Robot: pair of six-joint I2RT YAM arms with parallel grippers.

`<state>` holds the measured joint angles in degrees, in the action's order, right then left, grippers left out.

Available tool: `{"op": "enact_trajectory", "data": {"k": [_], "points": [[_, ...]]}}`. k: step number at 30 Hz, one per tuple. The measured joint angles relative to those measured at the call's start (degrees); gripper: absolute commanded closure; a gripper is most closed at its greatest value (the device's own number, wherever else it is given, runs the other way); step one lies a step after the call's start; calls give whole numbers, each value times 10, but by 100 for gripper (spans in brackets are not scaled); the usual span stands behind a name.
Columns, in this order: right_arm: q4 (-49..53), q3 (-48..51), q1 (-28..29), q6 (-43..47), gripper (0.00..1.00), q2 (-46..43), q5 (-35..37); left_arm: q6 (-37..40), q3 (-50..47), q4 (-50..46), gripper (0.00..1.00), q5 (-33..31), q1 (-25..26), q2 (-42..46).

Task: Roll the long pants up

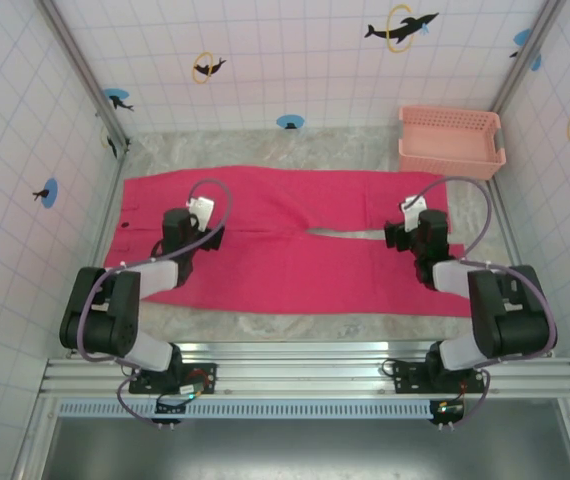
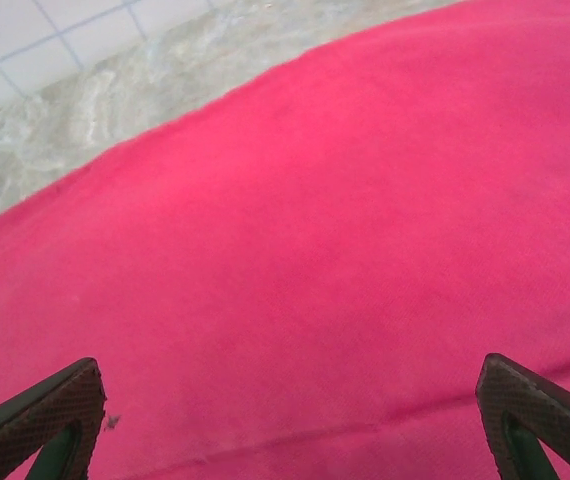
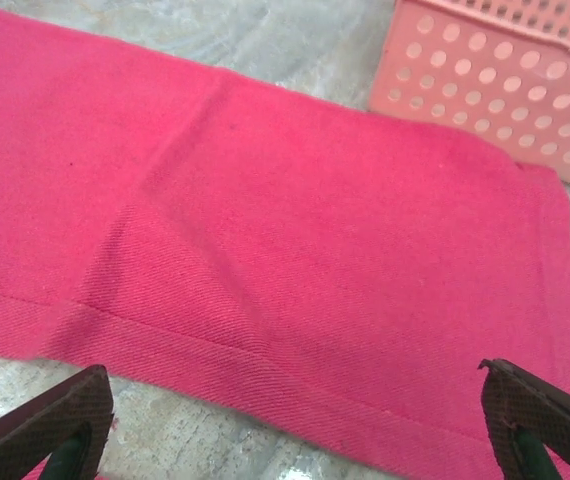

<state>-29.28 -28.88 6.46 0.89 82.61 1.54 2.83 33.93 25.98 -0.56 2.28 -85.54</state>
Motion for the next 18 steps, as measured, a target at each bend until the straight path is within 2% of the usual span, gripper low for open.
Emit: {"op": "enact_trajectory", "data": {"k": [2,4,7,9,12,15,18], "points": [[86,-65,13,2,8,-40,2,-5,108,-113,3,-28,0,0],[157,-117,56,15,8,-89,19,-21,221,-213,2,-69,0,2],[256,-172,196,42,13,-153,55,-53,325,-328,2,-128,0,19],[310,-184,302,55,15,-174,64,-75,350,-393,3,-155,0,36],[380,-179,422,67,18,-171,84,-92,352,-472,2,-176,0,50],[438,-177,513,82,22,-133,104,-92,349,-523,2,-182,0,51],[486,-185,560,93,29,-70,107,-89,348,-552,2,-178,0,51]]}}
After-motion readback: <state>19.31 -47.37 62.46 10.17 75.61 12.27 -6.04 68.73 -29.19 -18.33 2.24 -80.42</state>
